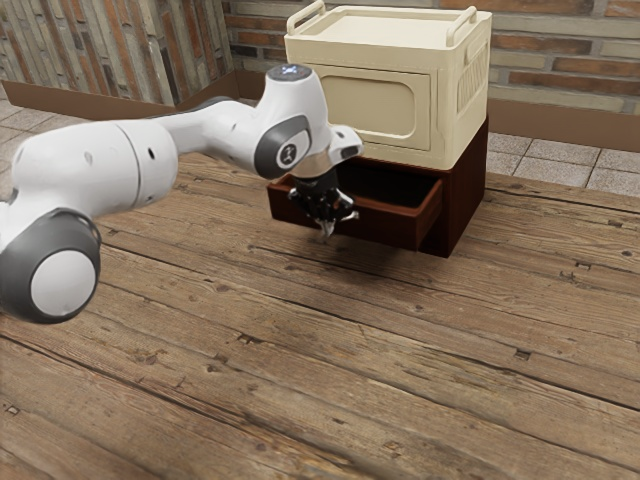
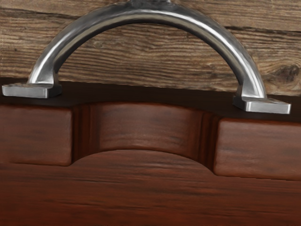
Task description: Push the drawer handle with one arm to close the drawer
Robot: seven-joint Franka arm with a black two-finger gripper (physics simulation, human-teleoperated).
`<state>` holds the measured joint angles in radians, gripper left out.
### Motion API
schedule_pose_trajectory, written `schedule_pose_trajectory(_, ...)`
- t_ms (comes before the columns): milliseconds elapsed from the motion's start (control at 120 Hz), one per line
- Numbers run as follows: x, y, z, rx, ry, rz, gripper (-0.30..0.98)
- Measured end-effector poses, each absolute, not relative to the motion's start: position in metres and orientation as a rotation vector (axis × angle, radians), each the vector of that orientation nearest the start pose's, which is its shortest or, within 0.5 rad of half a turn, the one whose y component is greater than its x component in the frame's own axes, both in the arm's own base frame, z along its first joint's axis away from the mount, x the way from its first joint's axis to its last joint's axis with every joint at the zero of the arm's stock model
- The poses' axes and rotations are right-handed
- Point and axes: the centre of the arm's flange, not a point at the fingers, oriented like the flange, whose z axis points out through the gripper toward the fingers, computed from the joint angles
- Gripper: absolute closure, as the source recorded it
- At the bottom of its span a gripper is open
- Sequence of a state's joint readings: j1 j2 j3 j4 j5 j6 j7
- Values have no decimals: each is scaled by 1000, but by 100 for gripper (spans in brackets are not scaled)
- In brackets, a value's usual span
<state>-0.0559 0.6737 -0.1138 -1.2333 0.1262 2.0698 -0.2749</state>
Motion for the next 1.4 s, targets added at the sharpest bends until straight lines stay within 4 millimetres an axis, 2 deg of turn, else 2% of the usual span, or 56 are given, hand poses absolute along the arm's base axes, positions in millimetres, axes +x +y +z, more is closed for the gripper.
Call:
schedule_pose_trajectory(400, 770, -91, 384, -3101, -127, -450, 79)
schedule_pose_trajectory(517, 774, -85, 389, -3086, -133, -522, 79)
schedule_pose_trajectory(792, 782, -84, 413, -3073, -128, -650, 79)
schedule_pose_trajectory(1258, 797, -78, 385, -3052, -128, -718, 79)
schedule_pose_trajectory(1400, 801, -80, 392, -3045, -123, -778, 79)
